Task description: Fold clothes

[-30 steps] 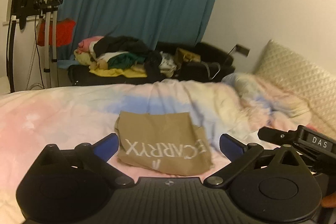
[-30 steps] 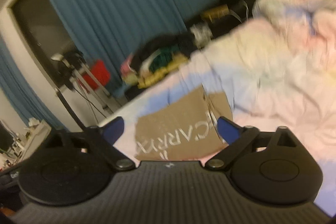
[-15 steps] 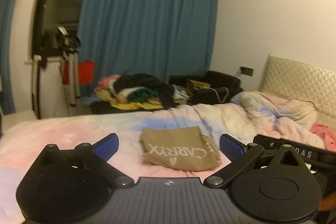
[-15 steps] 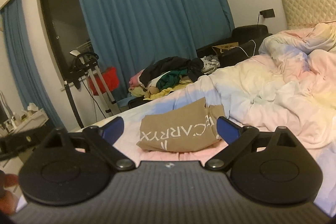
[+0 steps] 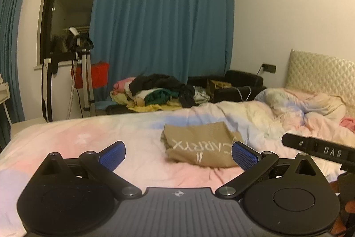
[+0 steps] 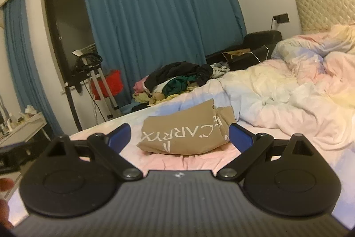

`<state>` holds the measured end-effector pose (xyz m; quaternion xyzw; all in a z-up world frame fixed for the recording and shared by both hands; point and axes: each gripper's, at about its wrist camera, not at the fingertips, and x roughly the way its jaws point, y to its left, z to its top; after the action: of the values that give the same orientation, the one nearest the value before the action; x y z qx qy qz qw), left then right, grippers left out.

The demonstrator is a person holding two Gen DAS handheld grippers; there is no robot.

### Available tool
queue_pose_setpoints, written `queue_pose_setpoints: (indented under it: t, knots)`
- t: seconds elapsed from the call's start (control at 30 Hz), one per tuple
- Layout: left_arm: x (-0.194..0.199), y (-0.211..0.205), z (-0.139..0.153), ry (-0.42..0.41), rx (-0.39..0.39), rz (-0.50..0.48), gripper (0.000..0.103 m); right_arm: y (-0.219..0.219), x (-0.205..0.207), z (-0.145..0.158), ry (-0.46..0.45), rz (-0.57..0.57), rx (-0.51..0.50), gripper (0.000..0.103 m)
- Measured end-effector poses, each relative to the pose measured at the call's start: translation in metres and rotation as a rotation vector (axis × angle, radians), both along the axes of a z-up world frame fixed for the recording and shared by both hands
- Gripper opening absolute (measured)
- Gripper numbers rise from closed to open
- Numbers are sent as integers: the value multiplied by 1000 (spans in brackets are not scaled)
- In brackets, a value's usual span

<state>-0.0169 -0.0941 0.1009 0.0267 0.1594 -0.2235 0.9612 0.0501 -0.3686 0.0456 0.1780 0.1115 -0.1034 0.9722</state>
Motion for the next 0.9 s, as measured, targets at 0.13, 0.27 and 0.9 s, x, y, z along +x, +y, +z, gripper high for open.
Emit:
queue_pose_setpoints:
  t: [0.13, 0.27, 0.9]
  knots:
    - [4, 6, -5, 5, 8, 22, 103, 6, 6, -10, 29, 4, -15, 96]
    - [7, 13, -8, 16, 10, 37, 103, 15, 8, -16, 43, 29, -29, 96]
    - [-3, 20, -13, 14, 37, 56, 103, 38, -1, -16, 46, 48, -116, 96]
